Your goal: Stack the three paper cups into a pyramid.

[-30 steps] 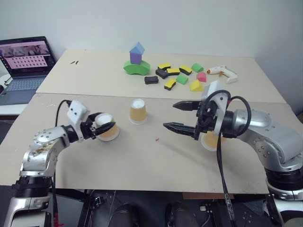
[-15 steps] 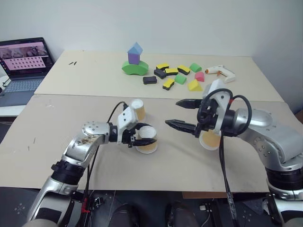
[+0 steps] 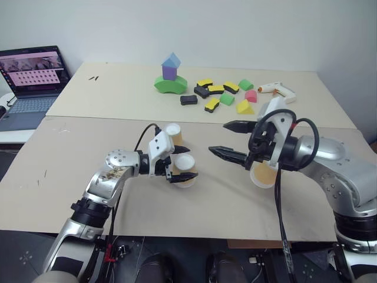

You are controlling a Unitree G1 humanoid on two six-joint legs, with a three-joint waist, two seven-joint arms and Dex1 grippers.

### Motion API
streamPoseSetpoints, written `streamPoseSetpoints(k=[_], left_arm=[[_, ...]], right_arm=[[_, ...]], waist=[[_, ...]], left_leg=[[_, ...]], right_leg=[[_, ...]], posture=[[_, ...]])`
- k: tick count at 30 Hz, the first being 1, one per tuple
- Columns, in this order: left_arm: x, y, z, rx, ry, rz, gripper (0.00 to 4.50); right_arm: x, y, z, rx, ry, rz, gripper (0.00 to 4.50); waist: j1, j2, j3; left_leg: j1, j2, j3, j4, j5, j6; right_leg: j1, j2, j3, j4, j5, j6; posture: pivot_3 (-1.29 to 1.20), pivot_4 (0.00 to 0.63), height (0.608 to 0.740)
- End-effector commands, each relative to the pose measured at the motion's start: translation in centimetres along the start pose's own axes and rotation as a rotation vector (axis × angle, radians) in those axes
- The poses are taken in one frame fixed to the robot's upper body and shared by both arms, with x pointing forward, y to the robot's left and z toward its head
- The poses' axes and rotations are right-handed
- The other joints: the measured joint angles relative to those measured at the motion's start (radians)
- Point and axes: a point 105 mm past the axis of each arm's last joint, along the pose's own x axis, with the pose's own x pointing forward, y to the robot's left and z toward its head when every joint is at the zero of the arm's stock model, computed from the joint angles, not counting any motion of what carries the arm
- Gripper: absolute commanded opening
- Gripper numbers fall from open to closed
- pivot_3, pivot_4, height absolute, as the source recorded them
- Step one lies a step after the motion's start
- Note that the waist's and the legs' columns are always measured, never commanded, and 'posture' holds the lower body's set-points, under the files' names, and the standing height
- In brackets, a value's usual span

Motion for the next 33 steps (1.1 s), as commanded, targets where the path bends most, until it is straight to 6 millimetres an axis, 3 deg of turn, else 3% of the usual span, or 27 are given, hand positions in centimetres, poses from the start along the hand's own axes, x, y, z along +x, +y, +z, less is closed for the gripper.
streamPoseSetpoints(k=[1, 6, 10, 12, 16, 18, 22, 30, 33], left_arm=[[-0.8, 0.0, 3.7, 0.018, -0.117, 0.011, 4.46], [-2.6, 0.4, 6.3, 0.001, -0.185, 0.069, 4.46], [-6.6, 2.9, 8.8, -0.056, -0.285, 0.293, 4.46], [-8.8, 5.3, 8.2, -0.108, -0.299, 0.509, 4.46], [-11.7, 8.0, 3.5, -0.132, -0.161, 0.858, 4.46], [-11.7, 7.8, 1.4, -0.14, -0.116, 0.891, 4.46], [-9.6, 6.8, -1.3, -0.143, -0.046, 0.806, 4.46], [-6.5, 6.7, -3.3, -0.136, 0.002, 0.611, 4.46], [-5.8, 7.7, -3.4, -0.14, -0.001, 0.572, 4.46]], right_arm=[[-0.3, -0.3, 1.1, -0.037, -0.035, -0.005, 4.5], [-0.1, -0.3, 0.7, -0.03, -0.031, 0.003, 4.5], [-0.1, -0.4, 0.4, -0.026, -0.025, 0.0, 4.5], [-0.1, -0.4, 0.3, -0.023, -0.023, -0.002, 4.5], [0.0, -0.3, -0.1, -0.013, -0.017, -0.005, 4.5], [0.1, -0.3, -0.2, -0.006, -0.019, 0.001, 4.5], [0.3, -0.3, -0.3, -0.009, -0.014, 0.013, 4.5], [0.1, -0.5, -0.1, -0.021, -0.01, 0.0, 4.5], [-0.1, -0.6, -0.1, -0.021, -0.007, -0.012, 4.5]], waist=[[0.0, 0.0, 0.0], [0.0, 0.0, 0.0], [-0.001, 0.0, 0.0], [-0.003, 0.0, 0.0], [-0.001, 0.0, 0.0], [0.0, 0.0, 0.0], [0.009, 0.0, 0.0], [0.009, 0.0, 0.0], [0.006, 0.0, 0.0]], left_leg=[[0.0, 0.0, 0.0, 0.0, 0.0, 0.0], [0.0, 0.0, 0.0, 0.0, 0.0, 0.0], [0.0, 0.0, -0.001, 0.0, 0.0, 0.0], [0.001, 0.0, -0.001, 0.0, 0.0, 0.0], [0.002, 0.0, -0.001, 0.0, 0.0, 0.0], [0.003, -0.001, -0.001, -0.001, 0.0, 0.0], [0.001, -0.001, -0.001, -0.001, 0.0, 0.0], [0.001, -0.001, -0.001, 0.0, 0.0, 0.0], [0.001, -0.001, -0.001, 0.0, 0.0, 0.0]], right_leg=[[0.0, 0.0, 0.0, 0.0, 0.0, 0.0], [0.0, 0.0, 0.0, 0.0, 0.0, 0.0], [0.0, 0.0, 0.0, 0.0, 0.0, 0.0], [0.0, 0.0, 0.001, 0.0, 0.0, 0.0], [0.002, 0.0, 0.0, 0.0, 0.0, 0.0], [0.003, -0.001, 0.0, -0.001, 0.0, 0.0], [0.002, 0.0, -0.002, -0.001, 0.0, 0.0], [0.002, 0.0, -0.002, 0.0, 0.0, 0.0], [0.002, 0.0, -0.002, -0.001, 0.0, 0.0]], posture=[[0.0, 0.15, 0.703], [0.0, 0.15, 0.703], [0.0, 0.15, 0.703], [0.0, 0.15, 0.703], [0.0, 0.15, 0.703], [0.0, 0.15, 0.703], [0.0, 0.15, 0.703], [0.0, 0.15, 0.703], [0.0, 0.15, 0.703]])
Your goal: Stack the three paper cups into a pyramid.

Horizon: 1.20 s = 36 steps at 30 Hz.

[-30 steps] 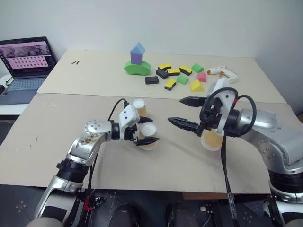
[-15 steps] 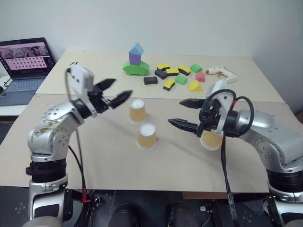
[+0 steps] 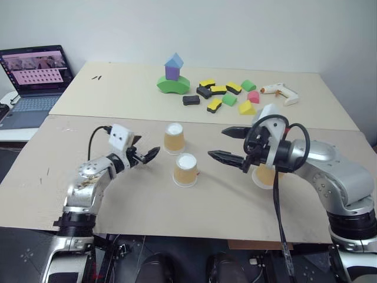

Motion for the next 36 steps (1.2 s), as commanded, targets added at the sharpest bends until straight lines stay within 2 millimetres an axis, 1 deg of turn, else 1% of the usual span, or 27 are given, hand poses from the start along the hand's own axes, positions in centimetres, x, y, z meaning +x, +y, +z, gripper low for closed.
streamPoseSetpoints(k=[1, 4, 6, 8, 11, 14, 17, 20, 26, 35, 36], left_arm=[[1.1, 0.5, 1.5, 0.042, -0.044, -0.046, 4.46], [1.9, 1.1, 1.5, 0.03, -0.048, -0.066, 4.46], [2.4, 1.4, 1.8, 0.027, -0.061, -0.074, 4.46], [3.1, 1.0, 2.8, 0.024, -0.089, -0.12, 4.46], [3.8, -0.1, 3.8, 0.036, -0.102, -0.206, 4.46], [4.2, -0.8, 4.2, 0.063, -0.098, -0.257, 4.46], [4.5, -1.1, 4.6, 0.083, -0.1, -0.282, 4.46], [4.9, -1.2, 5.3, 0.099, -0.109, -0.29, 4.46], [5.7, -1.0, 5.8, 0.123, -0.114, -0.276, 4.46], [5.9, -0.9, 6.2, 0.132, -0.132, -0.267, 4.46], [5.8, -0.9, 6.2, 0.13, -0.137, -0.266, 4.21]], right_arm=[[-0.7, -0.2, 1.5, -0.059, -0.039, -0.03, 4.5], [-0.8, -0.3, 1.5, -0.058, -0.04, -0.041, 4.5], [-0.9, -0.3, 1.4, -0.057, -0.04, -0.046, 4.5], [-1.0, -0.3, 1.4, -0.057, -0.041, -0.051, 4.5], [-1.1, -0.4, 1.4, -0.059, -0.041, -0.061, 4.5], [-1.2, -0.5, 1.4, -0.06, -0.042, -0.068, 4.5], [-1.2, -0.4, 1.4, -0.061, -0.043, -0.072, 4.5], [-1.3, -0.5, 1.4, -0.059, -0.044, -0.08, 4.5], [-1.4, -0.5, 1.3, -0.06, -0.044, -0.088, 4.5], [-1.5, -0.5, 1.3, -0.066, -0.043, -0.093, 4.5], [-1.5, -0.5, 1.3, -0.066, -0.044, -0.093, 4.5]], waist=[[-0.001, 0.0, 0.0], [-0.005, 0.0, 0.0], [-0.007, 0.0, 0.0], [-0.007, 0.0, 0.0], [-0.008, 0.0, 0.0], [-0.008, 0.0, 0.0], [-0.009, 0.0, 0.0], [-0.009, 0.0, 0.0], [-0.009, 0.0, 0.0], [-0.009, 0.0, 0.0], [-0.009, 0.0, 0.0]], left_leg=[[0.0, 0.0, 0.0, 0.0, 0.0, 0.0], [0.0, 0.0, 0.0, 0.0, 0.0, 0.0], [-0.001, 0.0, 0.0, 0.0, 0.0, 0.0], [-0.002, 0.0, 0.0, 0.0, 0.0, 0.0], [-0.002, 0.0, 0.0, 0.001, 0.0, 0.0], [-0.003, -0.001, 0.0, 0.001, 0.0, 0.0], [-0.002, -0.001, -0.001, 0.001, 0.0, 0.0], [-0.003, 0.0, -0.001, 0.001, 0.0, 0.0], [-0.003, -0.001, -0.001, 0.001, 0.0, 0.0], [-0.003, 0.0, -0.001, 0.001, 0.0, 0.0], [-0.003, 0.0, -0.001, 0.001, 0.0, 0.0]], right_leg=[[0.0, 0.0, 0.0, 0.0, 0.0, 0.0], [0.0, 0.0, 0.0, 0.0, 0.0, 0.0], [-0.001, 0.0, 0.0, 0.0, 0.0, 0.0], [-0.001, 0.0, -0.001, 0.0, 0.0, 0.0], [-0.001, 0.0, -0.001, 0.0, 0.0, 0.0], [-0.001, 0.0, -0.001, 0.0, 0.0, 0.0], [-0.001, 0.0, -0.001, 0.0, 0.0, 0.0], [-0.001, 0.0, -0.001, 0.0, 0.0, 0.0], [-0.001, 0.0, -0.001, 0.0, 0.0, 0.0], [-0.002, 0.0, -0.001, 0.0, 0.0, 0.0], [-0.002, 0.0, -0.001, 0.0, 0.0, 0.0]], posture=[[0.0, 0.15, 0.703], [0.0, 0.15, 0.703], [0.0, 0.15, 0.703], [0.0, 0.15, 0.703], [0.0, 0.15, 0.703], [0.0, 0.15, 0.703], [0.0, 0.15, 0.703], [0.0, 0.15, 0.703], [0.0, 0.15, 0.703], [0.0, 0.15, 0.703], [0.0, 0.15, 0.703]])
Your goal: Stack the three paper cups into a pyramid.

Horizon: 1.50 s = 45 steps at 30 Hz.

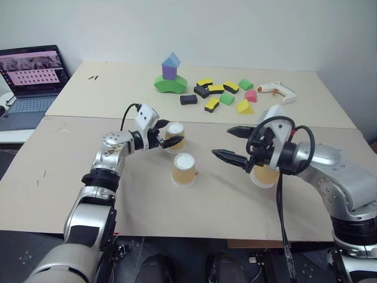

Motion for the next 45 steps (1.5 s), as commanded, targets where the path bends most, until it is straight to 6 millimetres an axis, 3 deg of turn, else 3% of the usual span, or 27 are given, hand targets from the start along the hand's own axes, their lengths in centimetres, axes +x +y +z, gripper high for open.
streamPoseSetpoints(k=[1, 5, 13, 20, 26, 30, 35, 39, 45], left_arm=[[0.2, 0.3, 2.1, 0.044, -0.062, 0.007, 3.95], [0.1, 0.3, 2.1, 0.045, -0.066, 0.012, 2.52], [-1.4, 0.3, 1.2, 0.053, -0.047, 0.027, 2.49], [-8.2, -1.7, -4.8, 0.007, 0.123, 0.041, 2.49], [-11.5, -2.3, -6.0, 0.006, 0.213, 0.057, 2.49], [-10.8, -3.3, -5.5, 0.005, 0.206, -0.004, 2.49], [-8.5, -6.4, -5.2, -0.031, 0.175, -0.166, 2.49], [-7.9, -8.1, -4.7, -0.032, 0.17, -0.264, 2.49], [-8.0, -8.3, -4.2, -0.019, 0.181, -0.311, 2.49]], right_arm=[[-0.7, -0.3, 1.6, -0.059, -0.045, -0.024, 4.5], [-0.7, -0.2, 1.4, -0.059, -0.039, -0.023, 4.5], [-0.4, -0.1, 1.2, -0.054, -0.038, -0.013, 4.5], [-0.5, -0.1, 0.5, -0.043, -0.021, -0.031, 4.5], [-0.7, -0.1, 0.4, -0.036, -0.022, -0.037, 4.5], [-0.7, -0.3, 0.4, -0.036, -0.023, -0.04, 4.5], [-0.8, -0.6, 0.5, -0.044, -0.019, -0.054, 4.5], [-1.1, -0.7, 0.5, -0.048, -0.011, -0.064, 4.5], [-1.3, -0.7, 0.5, -0.046, -0.009, -0.076, 4.5]], waist=[[0.0, 0.0, 0.0], [0.0, 0.0, 0.0], [0.0, 0.0, 0.0], [-0.03, 0.001, -0.001], [-0.034, 0.001, -0.002], [-0.033, 0.002, -0.002], [-0.022, 0.003, -0.003], [-0.004, 0.005, -0.003], [0.003, 0.005, -0.004]], left_leg=[[0.0, 0.0, 0.0, 0.0, 0.0, 0.0], [0.0, 0.0, 0.0, 0.0, 0.0, 0.0], [0.0, 0.0, 0.0, 0.0, 0.0, 0.0], [0.004, 0.001, 0.001, 0.0, 0.0, 0.0], [0.013, 0.003, 0.002, -0.001, 0.0, -0.001], [0.015, 0.003, 0.003, -0.001, 0.0, -0.001], [0.013, 0.002, 0.004, -0.002, 0.0, -0.001], [0.012, 0.002, 0.004, -0.002, 0.0, -0.001], [0.012, 0.002, 0.003, -0.002, 0.0, -0.001]], right_leg=[[0.0, 0.0, 0.0, 0.0, 0.0, 0.0], [0.0, 0.0, 0.0, 0.0, 0.0, 0.0], [0.0, 0.0, 0.0, 0.0, 0.0, 0.0], [0.001, 0.0, 0.002, 0.001, 0.0, 0.0], [0.007, 0.0, 0.008, 0.004, 0.0, 0.0], [0.007, 0.0, 0.009, 0.004, 0.0, -0.001], [0.006, 0.0, 0.008, 0.004, -0.001, -0.001], [0.006, 0.0, 0.008, 0.003, -0.001, -0.001], [0.006, 0.0, 0.008, 0.003, -0.001, -0.001]], posture=[[0.0, 0.15, 0.703], [0.0, 0.15, 0.703], [0.0, 0.15, 0.703], [0.0, 0.15, 0.703], [0.0, 0.15, 0.703], [0.0, 0.15, 0.703], [0.0, 0.15, 0.703], [0.0, 0.15, 0.703], [0.0, 0.15, 0.703]])
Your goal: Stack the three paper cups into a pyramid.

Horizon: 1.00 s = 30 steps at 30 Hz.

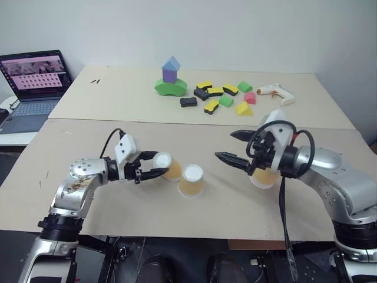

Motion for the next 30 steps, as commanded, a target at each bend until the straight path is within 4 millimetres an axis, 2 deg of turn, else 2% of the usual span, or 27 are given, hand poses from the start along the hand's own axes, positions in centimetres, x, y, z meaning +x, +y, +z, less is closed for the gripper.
streamPoseSetpoints(k=[1, 4, 8, 15, 30], left_arm=[[0.5, -1.3, -1.8, -0.069, 0.069, -0.082, 2.49], [0.4, -1.7, -1.5, -0.048, 0.089, -0.121, 2.49], [-0.6, -3.6, -0.2, -0.024, 0.113, -0.242, 2.49], [-2.0, -4.1, 0.6, -0.004, 0.162, -0.31, 2.49], [0.1, -3.0, 0.1, 0.058, 0.138, -0.238, 2.49]], right_arm=[[-0.8, -0.3, 1.3, -0.05, -0.037, -0.037, 4.5], [-0.8, -0.3, 1.2, -0.049, -0.034, -0.042, 4.5], [-0.9, -0.3, 1.3, -0.048, -0.034, -0.044, 4.5], [-0.9, -0.4, 1.2, -0.049, -0.032, -0.04, 4.5], [-1.1, -0.2, 1.4, -0.054, -0.038, -0.042, 4.5]], waist=[[-0.001, 0.0, 0.0], [-0.001, 0.0, 0.0], [-0.003, 0.0, 0.0], [-0.005, 0.0, 0.0], [0.004, 0.0, 0.0]], left_leg=[[0.0, 0.0, 0.0, 0.0, 0.0, 0.0], [0.0, 0.0, 0.0, 0.0, 0.0, 0.0], [-0.003, 0.0, 0.0, 0.0, 0.0, 0.0], [-0.004, 0.0, 0.0, -0.001, 0.0, 0.0], [-0.005, 0.0, -0.001, 0.001, 0.0, 0.0]], right_leg=[[0.0, 0.0, 0.0, 0.0, 0.0, 0.0], [0.0, 0.0, 0.0, 0.0, 0.0, 0.0], [-0.003, 0.0, 0.0, 0.0, 0.0, 0.0], [-0.004, 0.001, 0.0, 0.0, 0.0, 0.0], [-0.004, 0.0, -0.001, 0.0, 0.0, 0.0]], posture=[[0.0, 0.15, 0.703], [0.0, 0.15, 0.703], [0.0, 0.15, 0.703], [0.0, 0.15, 0.703], [0.0, 0.15, 0.703]])
